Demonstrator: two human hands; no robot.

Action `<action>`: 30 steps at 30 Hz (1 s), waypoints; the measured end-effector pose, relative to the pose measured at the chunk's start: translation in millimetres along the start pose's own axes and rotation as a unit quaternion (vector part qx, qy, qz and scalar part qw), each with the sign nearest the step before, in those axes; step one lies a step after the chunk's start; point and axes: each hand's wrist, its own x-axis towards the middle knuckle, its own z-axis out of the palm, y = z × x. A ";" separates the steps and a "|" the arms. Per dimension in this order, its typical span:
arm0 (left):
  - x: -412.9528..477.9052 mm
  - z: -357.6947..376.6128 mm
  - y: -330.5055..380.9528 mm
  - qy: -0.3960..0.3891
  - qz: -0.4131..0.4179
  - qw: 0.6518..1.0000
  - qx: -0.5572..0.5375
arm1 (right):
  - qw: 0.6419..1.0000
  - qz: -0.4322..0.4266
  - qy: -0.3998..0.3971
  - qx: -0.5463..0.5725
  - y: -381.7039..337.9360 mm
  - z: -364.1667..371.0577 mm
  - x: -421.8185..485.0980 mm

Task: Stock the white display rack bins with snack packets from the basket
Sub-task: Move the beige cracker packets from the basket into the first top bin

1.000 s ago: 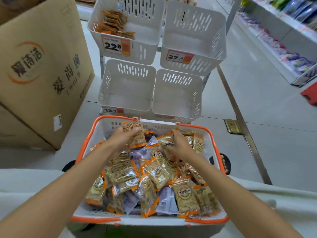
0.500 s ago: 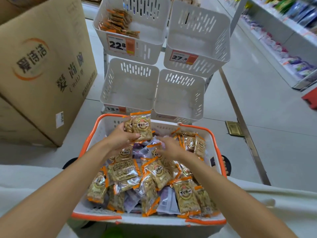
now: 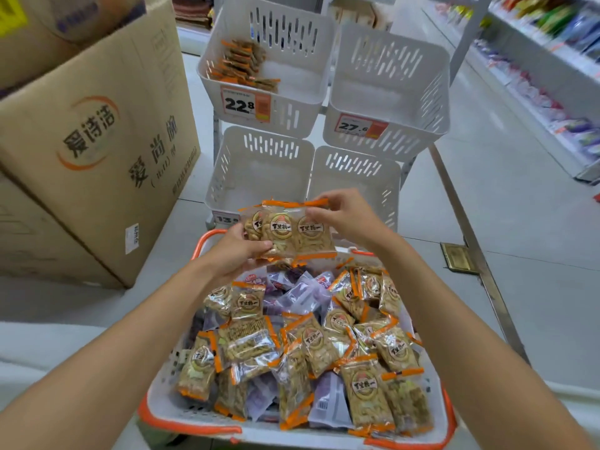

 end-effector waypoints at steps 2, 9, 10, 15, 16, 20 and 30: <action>4.9 2.9 16.8 -0.008 0.012 1.000 -0.014 | 0.999 0.000 0.027 0.033 -7.6 -13.0 12.0; 29.1 18.1 77.7 -0.065 0.059 0.996 0.015 | 0.994 0.022 0.061 0.086 -26.5 -8.6 69.0; 36.3 20.0 86.2 -0.040 0.087 0.994 0.049 | 0.993 0.028 0.074 0.088 -29.8 -9.4 79.6; 69.2 8.7 142.6 -0.015 0.171 0.974 0.149 | 0.999 0.018 -0.021 0.046 -53.8 -28.1 129.4; 74.1 7.9 154.9 -0.044 0.190 0.962 0.191 | 0.999 -0.026 -0.031 0.010 -62.1 -31.4 140.0; 99.4 2.2 210.7 -0.077 0.251 0.924 0.279 | 0.993 -0.090 -0.068 0.036 -87.1 -59.9 190.7; 214.6 -68.3 293.8 0.141 0.307 0.735 0.588 | 0.985 -0.072 0.127 0.089 -63.3 -100.3 323.6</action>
